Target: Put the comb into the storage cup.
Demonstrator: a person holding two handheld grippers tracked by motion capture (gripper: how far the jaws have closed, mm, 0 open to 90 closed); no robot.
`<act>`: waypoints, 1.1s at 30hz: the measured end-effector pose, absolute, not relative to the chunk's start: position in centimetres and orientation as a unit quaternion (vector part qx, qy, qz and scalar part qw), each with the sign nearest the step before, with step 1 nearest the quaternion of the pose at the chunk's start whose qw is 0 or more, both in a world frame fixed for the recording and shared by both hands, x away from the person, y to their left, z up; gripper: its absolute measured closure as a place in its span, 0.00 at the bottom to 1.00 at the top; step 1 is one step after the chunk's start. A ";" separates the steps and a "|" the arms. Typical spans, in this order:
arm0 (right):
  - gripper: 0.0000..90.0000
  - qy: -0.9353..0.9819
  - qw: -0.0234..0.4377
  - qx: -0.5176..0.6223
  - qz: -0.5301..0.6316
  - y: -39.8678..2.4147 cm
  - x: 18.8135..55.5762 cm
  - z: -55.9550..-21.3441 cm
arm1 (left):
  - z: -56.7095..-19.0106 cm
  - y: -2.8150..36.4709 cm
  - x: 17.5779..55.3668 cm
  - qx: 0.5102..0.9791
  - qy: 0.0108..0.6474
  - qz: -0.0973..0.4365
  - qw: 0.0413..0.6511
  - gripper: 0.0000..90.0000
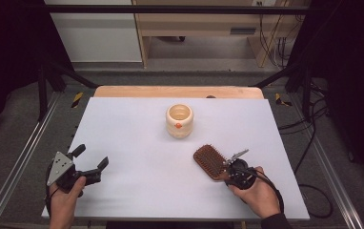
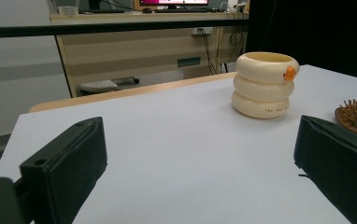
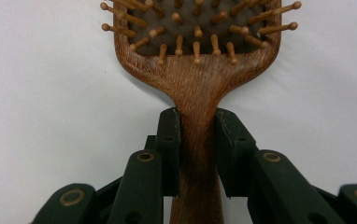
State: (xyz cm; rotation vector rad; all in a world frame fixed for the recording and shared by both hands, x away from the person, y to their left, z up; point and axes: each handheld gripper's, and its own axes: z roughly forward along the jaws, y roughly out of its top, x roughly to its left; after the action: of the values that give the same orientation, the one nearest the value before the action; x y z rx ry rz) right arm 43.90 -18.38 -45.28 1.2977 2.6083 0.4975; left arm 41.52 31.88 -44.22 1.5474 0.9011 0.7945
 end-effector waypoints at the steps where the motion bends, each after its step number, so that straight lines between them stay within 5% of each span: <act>1: 0.81 0.880 0.094 0.433 0.173 -18.5 43.8 -45.3 | -44.2 31.9 41.5 0.655 0.382 0.336 0.558 0.03; 17: 0.81 0.852 0.159 0.419 0.272 -18.7 43.5 -43.2 | -43.4 29.9 40.9 0.659 0.373 0.286 0.587 0.03; 33: 0.81 0.801 0.224 0.399 0.386 -17.9 43.5 -41.5 | -40.7 21.7 42.4 0.675 0.329 0.184 0.634 0.03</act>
State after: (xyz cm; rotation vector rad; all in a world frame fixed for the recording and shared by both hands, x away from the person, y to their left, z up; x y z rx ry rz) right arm 43.53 -17.85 -41.47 1.1006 2.2119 1.0640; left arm 42.39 21.74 -40.74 1.5436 0.7532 0.4203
